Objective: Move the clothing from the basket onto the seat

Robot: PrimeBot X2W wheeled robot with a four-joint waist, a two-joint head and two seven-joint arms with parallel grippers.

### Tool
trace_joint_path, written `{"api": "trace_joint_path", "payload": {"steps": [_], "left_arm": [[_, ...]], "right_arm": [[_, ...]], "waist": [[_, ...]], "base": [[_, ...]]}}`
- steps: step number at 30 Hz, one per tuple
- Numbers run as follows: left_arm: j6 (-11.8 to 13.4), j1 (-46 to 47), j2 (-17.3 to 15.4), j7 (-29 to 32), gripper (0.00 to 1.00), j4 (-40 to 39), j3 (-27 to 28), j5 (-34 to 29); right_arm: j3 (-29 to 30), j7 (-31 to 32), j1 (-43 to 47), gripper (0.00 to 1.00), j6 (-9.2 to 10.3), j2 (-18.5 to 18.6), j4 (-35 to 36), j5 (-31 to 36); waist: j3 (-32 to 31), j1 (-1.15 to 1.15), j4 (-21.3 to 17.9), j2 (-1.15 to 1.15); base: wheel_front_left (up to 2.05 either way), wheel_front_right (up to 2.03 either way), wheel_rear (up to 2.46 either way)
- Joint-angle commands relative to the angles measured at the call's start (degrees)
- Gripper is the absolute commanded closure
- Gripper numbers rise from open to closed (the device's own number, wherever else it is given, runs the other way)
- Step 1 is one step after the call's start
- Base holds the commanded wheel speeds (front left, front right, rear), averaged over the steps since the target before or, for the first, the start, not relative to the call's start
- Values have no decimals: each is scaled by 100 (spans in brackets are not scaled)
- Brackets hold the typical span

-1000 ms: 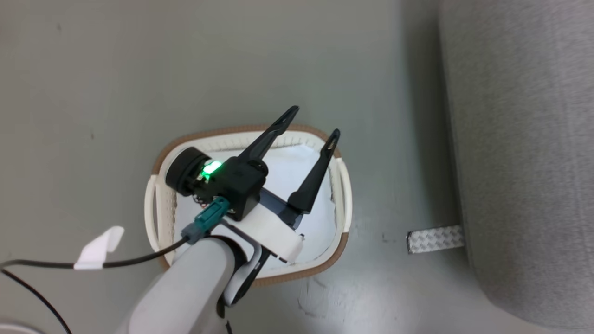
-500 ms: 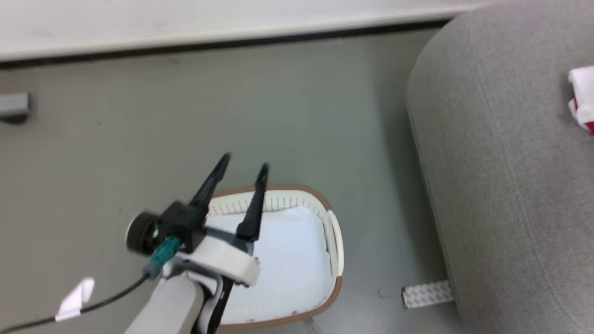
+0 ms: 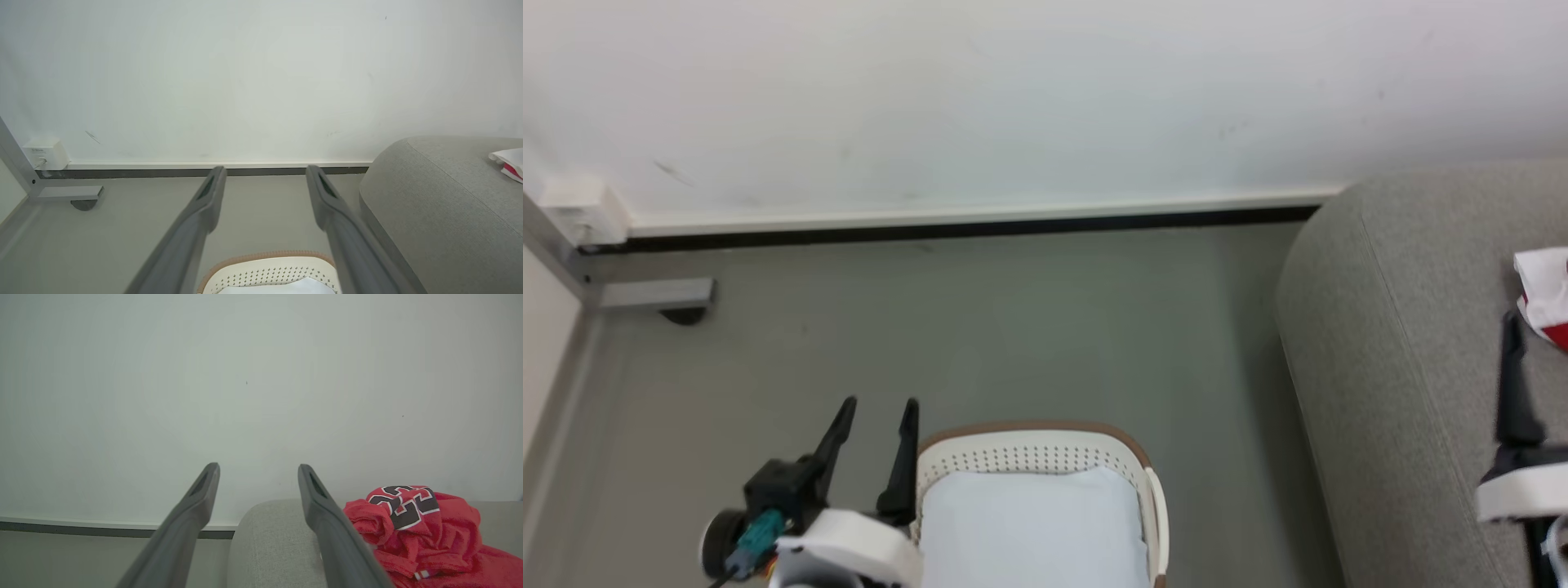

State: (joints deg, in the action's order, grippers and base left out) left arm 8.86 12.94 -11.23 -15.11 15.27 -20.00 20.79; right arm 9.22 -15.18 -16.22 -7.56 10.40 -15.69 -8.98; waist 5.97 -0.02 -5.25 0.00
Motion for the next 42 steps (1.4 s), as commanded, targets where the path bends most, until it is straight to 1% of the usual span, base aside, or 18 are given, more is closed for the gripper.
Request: {"api": "trace_joint_path", "payload": {"steps": [1,3,8,14,18,29,42], "left_arm": [[-14,-151,9,-1,0,19,52,-39],[-70,-305,47,-2,0,15,213,-97],[-310,-668,166,-3,0,-14,530,-232],[-720,-974,371,-4,0,-104,836,-500],[-914,-1097,464,-4,0,-64,1039,-627],[-1220,-1143,698,-4,0,30,1383,-921],[-1373,-1104,799,-4,0,87,1546,-1100]], "right_arm": [[-15,8,123,0,15,-22,50,44],[-183,8,369,0,14,-217,60,12],[-444,7,894,0,14,-467,-15,209],[-353,7,1360,0,15,-695,-55,272],[-350,7,1506,0,15,-742,-51,254],[-442,7,1495,0,14,-748,-114,72],[-468,7,1462,0,15,-748,-161,43]], "waist": [[-216,2,176,0],[-325,2,219,0],[-525,2,322,0],[-639,2,379,0],[-688,2,325,0],[-730,2,203,0],[-723,2,146,0]], "base": [[0,0,0],[0,0,0],[0,0,0],[0,0,0],[0,0,0],[0,0,0],[0,0,0]]}}
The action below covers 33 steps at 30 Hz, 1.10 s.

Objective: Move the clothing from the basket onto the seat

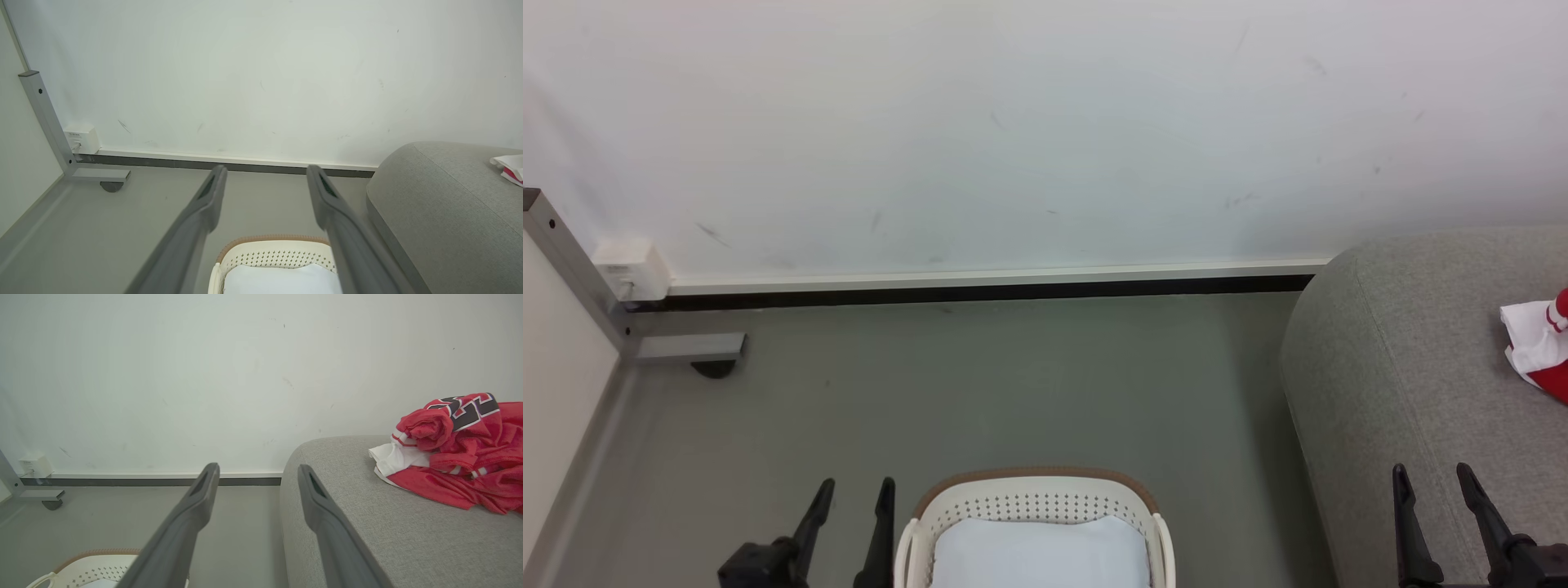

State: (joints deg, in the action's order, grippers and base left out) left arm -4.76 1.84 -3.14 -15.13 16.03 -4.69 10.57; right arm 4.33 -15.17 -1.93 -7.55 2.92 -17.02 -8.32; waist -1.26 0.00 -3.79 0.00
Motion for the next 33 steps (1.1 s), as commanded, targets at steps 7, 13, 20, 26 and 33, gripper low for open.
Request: {"api": "trace_joint_path", "payload": {"steps": [7,13,20,26,33], "left_arm": [[-53,24,6,-2,0,37,55,-121],[-76,33,14,-2,0,46,80,-150],[-90,34,18,-2,0,58,90,-156],[-85,14,30,0,100,81,43,-24],[-94,20,46,166,100,263,142,421]], "right_arm": [[10,5,29,0,13,0,-42,-37],[28,5,15,0,14,0,-47,-38],[39,5,10,0,13,0,-53,-48],[9,1,-10,100,0,0,-42,-35],[70,172,-59,100,-1,-29,-215,-483]], "waist": [[0,0,-4,0],[3,0,-28,0],[22,0,-68,0],[33,0,-73,0],[37,0,-59,0]], "base": [[0,0,0],[0,0,0],[0,0,0],[0,0,0],[0,0,0]]}}
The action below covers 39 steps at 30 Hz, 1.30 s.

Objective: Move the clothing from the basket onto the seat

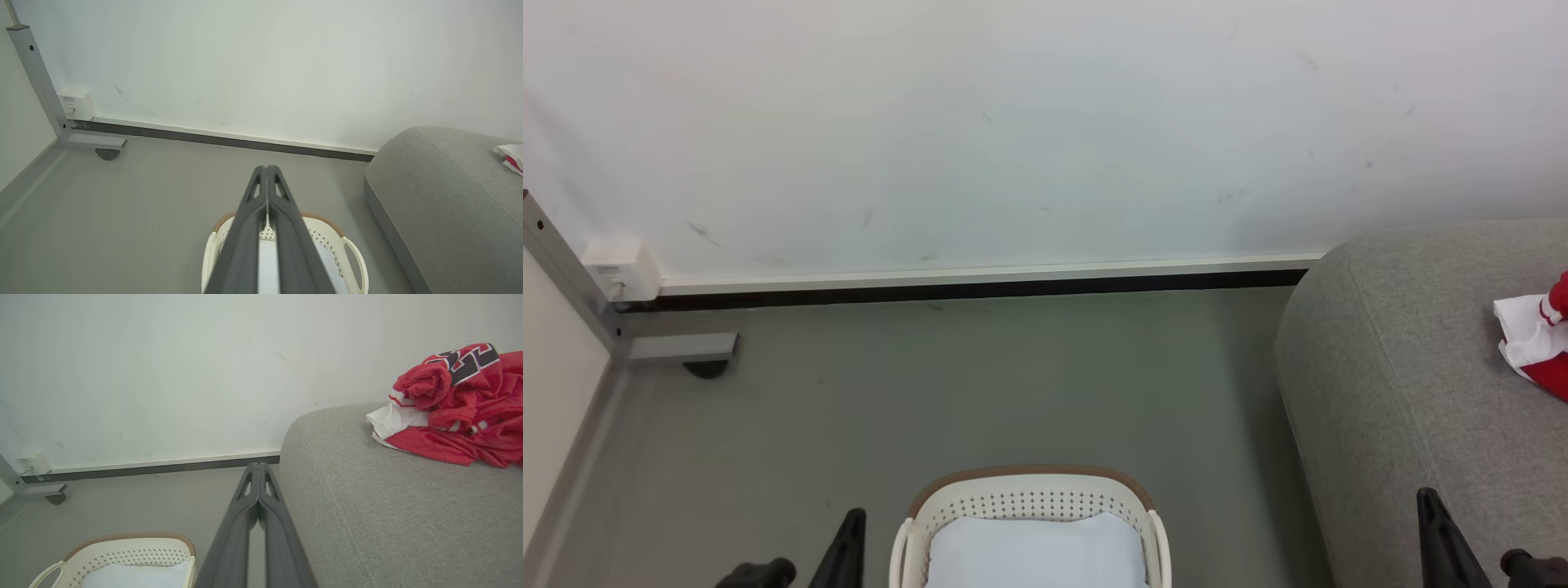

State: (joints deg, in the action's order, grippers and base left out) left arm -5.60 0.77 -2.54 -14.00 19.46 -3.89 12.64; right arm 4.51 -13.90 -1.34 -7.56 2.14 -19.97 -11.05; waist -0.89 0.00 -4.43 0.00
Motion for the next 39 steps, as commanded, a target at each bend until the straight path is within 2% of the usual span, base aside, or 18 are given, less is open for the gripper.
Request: {"api": "trace_joint_path", "payload": {"steps": [1,18,39], "left_arm": [[-13,135,-14,84,100,-86,78,330],[-55,210,-21,500,100,-234,269,2066],[-96,317,-28,933,100,-329,486,3708]], "right_arm": [[56,77,-124,100,1,50,87,-328],[52,485,-181,100,2,61,256,-2102],[93,920,-288,100,5,74,362,-3780]], "waist": [[1,0,8,0],[16,0,70,0],[34,0,142,0]], "base": [[0,0,0],[0,0,0],[0,0,0]]}}
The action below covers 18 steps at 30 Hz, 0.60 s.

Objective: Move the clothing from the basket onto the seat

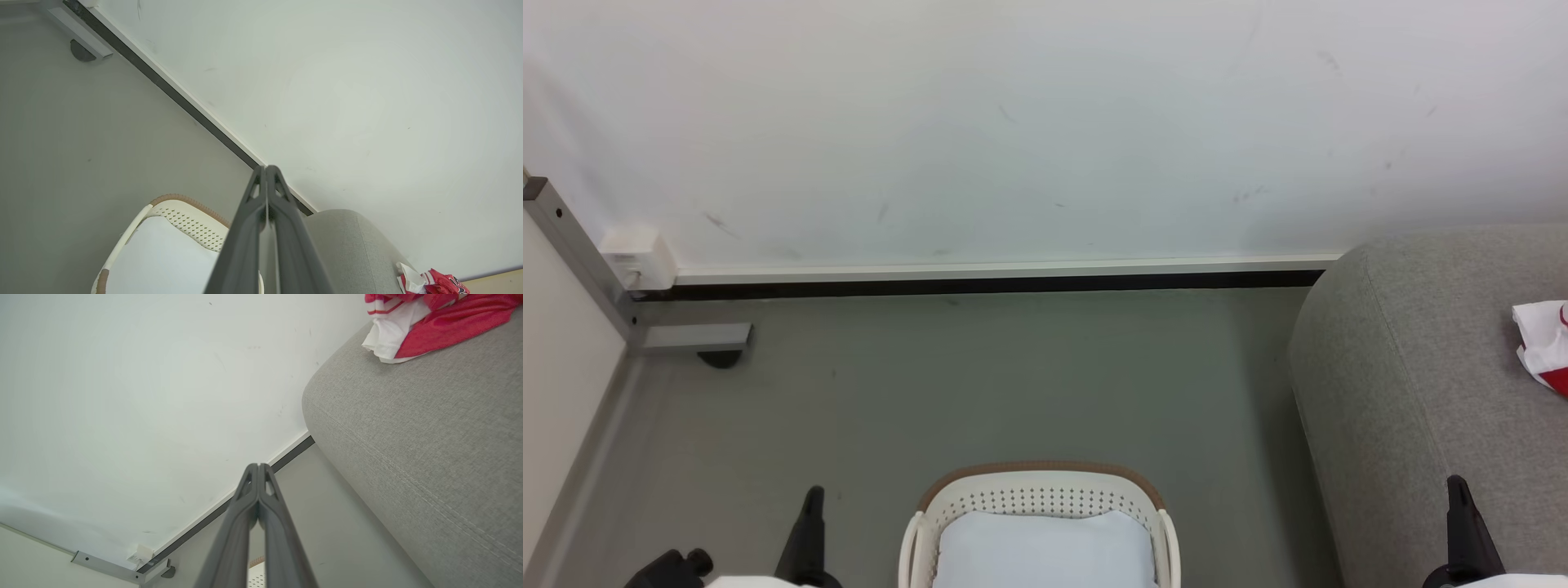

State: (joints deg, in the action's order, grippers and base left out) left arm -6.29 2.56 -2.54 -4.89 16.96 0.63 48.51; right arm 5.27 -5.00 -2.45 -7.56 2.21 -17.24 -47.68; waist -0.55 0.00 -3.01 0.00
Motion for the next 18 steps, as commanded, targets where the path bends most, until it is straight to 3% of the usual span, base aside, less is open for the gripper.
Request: {"api": "trace_joint_path", "payload": {"steps": [1,18], "left_arm": [[-29,142,-29,43,100,-82,43,200],[-56,214,-35,345,100,-146,199,1338]], "right_arm": [[19,47,-181,100,5,67,94,-193],[51,354,-247,100,7,75,165,-1355]], "waist": [[1,0,4,0],[16,0,66,0]], "base": [[0,0,0],[0,0,0]]}}
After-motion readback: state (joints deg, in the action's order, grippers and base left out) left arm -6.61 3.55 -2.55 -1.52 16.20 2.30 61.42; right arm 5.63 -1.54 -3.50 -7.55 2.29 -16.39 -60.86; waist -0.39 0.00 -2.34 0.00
